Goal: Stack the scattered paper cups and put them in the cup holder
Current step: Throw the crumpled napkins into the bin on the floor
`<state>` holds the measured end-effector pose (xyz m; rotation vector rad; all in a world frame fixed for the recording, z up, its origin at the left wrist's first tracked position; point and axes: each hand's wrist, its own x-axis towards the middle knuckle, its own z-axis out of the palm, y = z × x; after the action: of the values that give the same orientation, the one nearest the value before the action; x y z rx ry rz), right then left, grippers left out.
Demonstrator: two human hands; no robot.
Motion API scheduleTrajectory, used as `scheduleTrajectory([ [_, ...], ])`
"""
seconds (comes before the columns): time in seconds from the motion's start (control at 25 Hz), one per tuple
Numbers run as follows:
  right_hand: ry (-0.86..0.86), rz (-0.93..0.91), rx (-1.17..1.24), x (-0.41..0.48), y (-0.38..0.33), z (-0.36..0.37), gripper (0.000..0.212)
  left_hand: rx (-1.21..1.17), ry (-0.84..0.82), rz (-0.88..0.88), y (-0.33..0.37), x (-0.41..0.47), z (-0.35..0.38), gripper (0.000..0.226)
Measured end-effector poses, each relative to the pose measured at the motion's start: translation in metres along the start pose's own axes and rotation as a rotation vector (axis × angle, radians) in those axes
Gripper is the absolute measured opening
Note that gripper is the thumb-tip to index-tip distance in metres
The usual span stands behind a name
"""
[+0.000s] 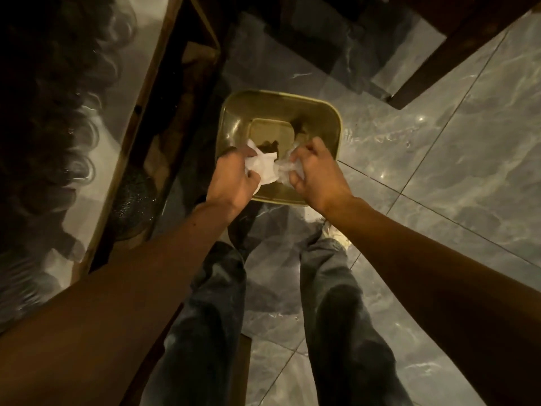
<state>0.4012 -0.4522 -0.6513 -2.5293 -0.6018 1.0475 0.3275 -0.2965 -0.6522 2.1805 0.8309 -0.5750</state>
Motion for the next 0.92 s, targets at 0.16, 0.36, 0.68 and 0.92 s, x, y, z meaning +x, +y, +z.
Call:
scheduleTrajectory([
  [0.16,-0.082,-0.034,-0.213,0.026,0.012,0.024,0.052,0.135,-0.067,0.019,-0.010,0.033,0.029,0.034],
  [0.36,-0.175,-0.005,-0.331,0.058,0.021,0.047,0.056,0.200,-0.012,-0.117,-0.035,0.078,0.065,0.016],
  [0.68,-0.112,0.166,-0.212,0.104,0.040,0.073,0.052,0.243,0.018,-0.206,-0.058,0.120,0.098,0.032],
  [0.92,-0.144,0.143,-0.203,0.102,0.048,0.080,0.052,0.265,0.038,-0.198,-0.046,0.119,0.100,0.038],
])
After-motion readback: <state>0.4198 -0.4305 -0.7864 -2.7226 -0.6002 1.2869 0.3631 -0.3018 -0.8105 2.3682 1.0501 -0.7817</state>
